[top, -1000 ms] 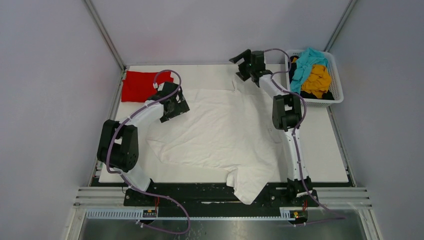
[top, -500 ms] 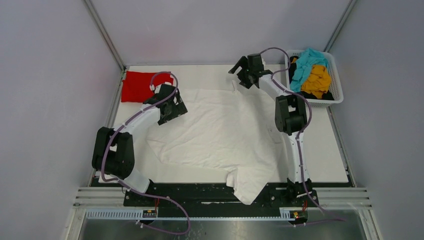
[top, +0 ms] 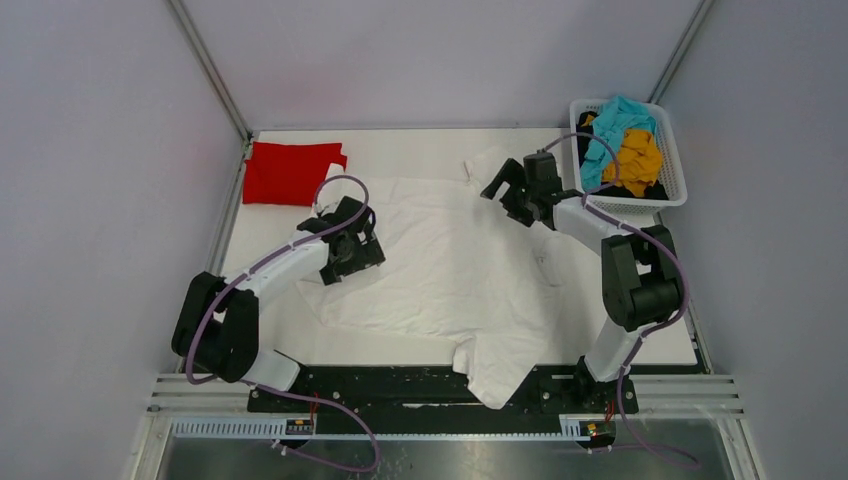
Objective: Fold and stack the t-shirts
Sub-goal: Flatten out the tshirt
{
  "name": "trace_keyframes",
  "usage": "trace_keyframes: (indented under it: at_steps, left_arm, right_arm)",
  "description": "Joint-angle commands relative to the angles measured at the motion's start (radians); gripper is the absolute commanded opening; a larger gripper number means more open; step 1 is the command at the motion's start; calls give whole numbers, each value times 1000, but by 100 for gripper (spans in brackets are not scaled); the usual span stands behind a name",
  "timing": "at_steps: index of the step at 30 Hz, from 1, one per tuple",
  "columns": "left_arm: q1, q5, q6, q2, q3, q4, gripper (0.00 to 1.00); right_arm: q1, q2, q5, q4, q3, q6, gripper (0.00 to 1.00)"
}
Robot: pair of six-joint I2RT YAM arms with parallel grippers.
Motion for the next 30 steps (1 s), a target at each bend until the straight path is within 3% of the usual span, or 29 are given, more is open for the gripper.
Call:
trace_keyframes:
  at_steps: [1,10,16,24,30]
  left_arm:
    - [2,-82,-109,-34,-95,-81,99]
    - [14,-228,-243,-56,-213,-98,99]
    - [136,-328,-342,-105,-260,-194,99]
    - [283,-397,-492,-341,-352,-303,99]
    - [286,-356,-430,-498,-341,-285,99]
  right_arm:
    - [-1,-52,-27,44,-146,-22,99]
    - [-18,-57,-49,21,-216,-43,99]
    - [-44,-55,-44,-18,-232,-50,100]
    - [-105,-54,-50,-17,-257,-44,99]
    - [-107,-72,-74,-15,-257,-59,100]
